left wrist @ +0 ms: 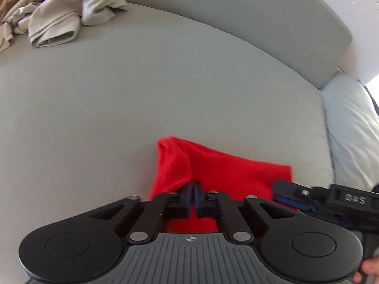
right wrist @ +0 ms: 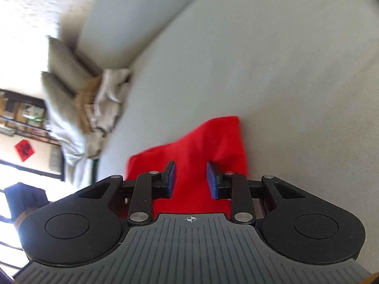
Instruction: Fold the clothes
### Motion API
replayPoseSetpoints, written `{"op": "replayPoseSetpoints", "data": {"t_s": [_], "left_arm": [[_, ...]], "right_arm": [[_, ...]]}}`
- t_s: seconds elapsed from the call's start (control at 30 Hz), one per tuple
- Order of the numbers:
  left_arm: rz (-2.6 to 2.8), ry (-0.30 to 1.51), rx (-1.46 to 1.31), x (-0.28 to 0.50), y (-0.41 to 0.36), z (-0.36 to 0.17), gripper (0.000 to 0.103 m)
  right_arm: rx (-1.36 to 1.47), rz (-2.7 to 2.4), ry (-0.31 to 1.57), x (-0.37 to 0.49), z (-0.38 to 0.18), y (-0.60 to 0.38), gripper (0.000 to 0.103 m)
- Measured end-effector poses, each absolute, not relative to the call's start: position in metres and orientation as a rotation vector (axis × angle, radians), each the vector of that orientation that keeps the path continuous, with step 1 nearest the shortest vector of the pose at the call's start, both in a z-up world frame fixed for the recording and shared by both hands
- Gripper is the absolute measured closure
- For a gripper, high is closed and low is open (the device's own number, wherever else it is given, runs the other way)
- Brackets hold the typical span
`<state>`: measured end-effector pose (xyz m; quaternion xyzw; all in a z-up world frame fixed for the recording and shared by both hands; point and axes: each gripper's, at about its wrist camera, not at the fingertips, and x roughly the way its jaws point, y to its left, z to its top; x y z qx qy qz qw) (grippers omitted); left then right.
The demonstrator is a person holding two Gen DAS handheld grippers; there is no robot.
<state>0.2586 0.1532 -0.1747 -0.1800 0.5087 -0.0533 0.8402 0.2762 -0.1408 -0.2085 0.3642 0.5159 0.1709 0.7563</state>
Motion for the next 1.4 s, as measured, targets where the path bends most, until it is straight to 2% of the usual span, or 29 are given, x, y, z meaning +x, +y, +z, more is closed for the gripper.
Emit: {"op": "replayPoseSetpoints", "data": {"t_s": [0.03,0.07,0.13,0.23,0.37,0.53,0.6,0.77,0.8,0.83,0.93,1.07,1.2,1.3,1.37,1.4], "left_arm": [[-0.089,1.048,-0.408,0.261,0.159,-0.179,0.095],[-0.071,1.017,-0.444,0.262,0.165,-0.182,0.095],[-0.026,0.954,-0.431,0.261,0.167,-0.184,0.095],[0.028,0.883,-0.443,0.250,0.173,-0.175,0.099],[0.012,0.828,-0.455,0.221,0.181,-0.144,0.099],[-0.070,0.839,-0.375,0.161,0.179,-0.099,0.073],[-0.113,0.862,-0.302,0.133,0.163,-0.091,0.069],[-0.182,0.904,-0.090,0.077,0.117,-0.105,0.071],[-0.170,0.906,-0.047,0.071,0.112,-0.111,0.072],[-0.152,0.910,-0.003,0.065,0.108,-0.119,0.077],[-0.102,0.949,0.034,0.054,0.114,-0.138,0.077],[-0.059,0.969,0.021,0.033,0.130,-0.141,0.077],[-0.072,0.978,-0.021,0.008,0.135,-0.130,0.083],[-0.128,0.918,-0.060,-0.001,0.124,-0.116,0.083],[-0.153,0.876,-0.064,0.002,0.112,-0.111,0.080],[-0.154,0.859,-0.061,0.007,0.106,-0.111,0.073]], "right_arm": [[0.806,0.343,1.111,0.281,-0.212,-0.143,0.095],[0.800,0.311,1.093,0.286,-0.213,-0.145,0.100],[0.780,0.246,1.052,0.296,-0.215,-0.149,0.100],[0.779,0.166,1.040,0.300,-0.210,-0.155,0.094],[0.724,0.179,0.998,0.279,-0.183,-0.166,0.070],[0.660,0.245,0.958,0.228,-0.142,-0.176,0.067],[0.569,0.267,0.961,0.203,-0.124,-0.169,0.065],[0.282,0.395,0.968,0.148,-0.096,-0.126,0.065],[0.215,0.419,0.961,0.135,-0.094,-0.116,0.065],[0.149,0.430,0.960,0.126,-0.094,-0.104,0.066],[-0.004,0.428,0.979,0.103,-0.104,-0.078,0.067],[-0.045,0.402,1.054,0.058,-0.126,-0.077,0.066],[-0.018,0.378,1.082,0.025,-0.114,-0.093,0.066],[0.047,0.386,1.058,0.015,-0.101,-0.101,0.066],[0.061,0.386,1.025,0.018,-0.095,-0.096,0.066],[0.057,0.380,1.014,0.022,-0.094,-0.092,0.066]]}}
